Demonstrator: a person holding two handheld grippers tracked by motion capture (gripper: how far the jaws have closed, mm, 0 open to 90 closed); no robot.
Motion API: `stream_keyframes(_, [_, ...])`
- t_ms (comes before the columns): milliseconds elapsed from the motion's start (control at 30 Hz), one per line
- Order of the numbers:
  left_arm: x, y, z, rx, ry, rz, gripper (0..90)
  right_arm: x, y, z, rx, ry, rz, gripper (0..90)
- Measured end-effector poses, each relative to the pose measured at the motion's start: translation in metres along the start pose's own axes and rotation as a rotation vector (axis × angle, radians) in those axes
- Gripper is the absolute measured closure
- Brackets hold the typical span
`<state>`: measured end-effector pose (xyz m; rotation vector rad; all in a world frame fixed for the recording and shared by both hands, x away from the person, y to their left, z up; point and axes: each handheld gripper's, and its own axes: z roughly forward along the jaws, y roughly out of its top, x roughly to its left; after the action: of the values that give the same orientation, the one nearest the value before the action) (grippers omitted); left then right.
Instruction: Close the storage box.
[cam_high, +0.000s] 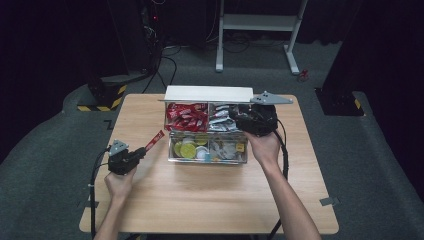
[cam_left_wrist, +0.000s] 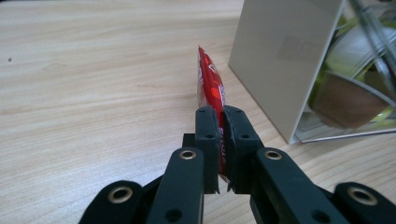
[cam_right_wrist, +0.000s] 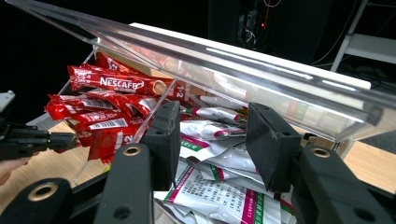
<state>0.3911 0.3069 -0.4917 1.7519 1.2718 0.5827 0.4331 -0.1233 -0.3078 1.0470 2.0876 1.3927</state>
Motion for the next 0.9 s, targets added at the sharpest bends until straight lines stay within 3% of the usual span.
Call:
stream_keyframes(433, [-0.002, -0.007, 0.012, 0.049, 0.031, 0.026, 85.2, 0.0, 0.0, -0.001, 0.001, -0.001, -0.006, 55.0])
stream_keyframes(733, [-0.003, -0.009, 0.017, 0.059, 0.039, 0.023, 84.8, 0.001, -0.001, -0.001, -0.005, -0.003, -0.005, 54.8])
stream_keyframes(900, [-0.005, -0.009, 0.022, 0.078, 0.025, 0.016, 84.4, 0.0, -0.002, 0.0, 0.003, 0.001, 0.002, 54.8])
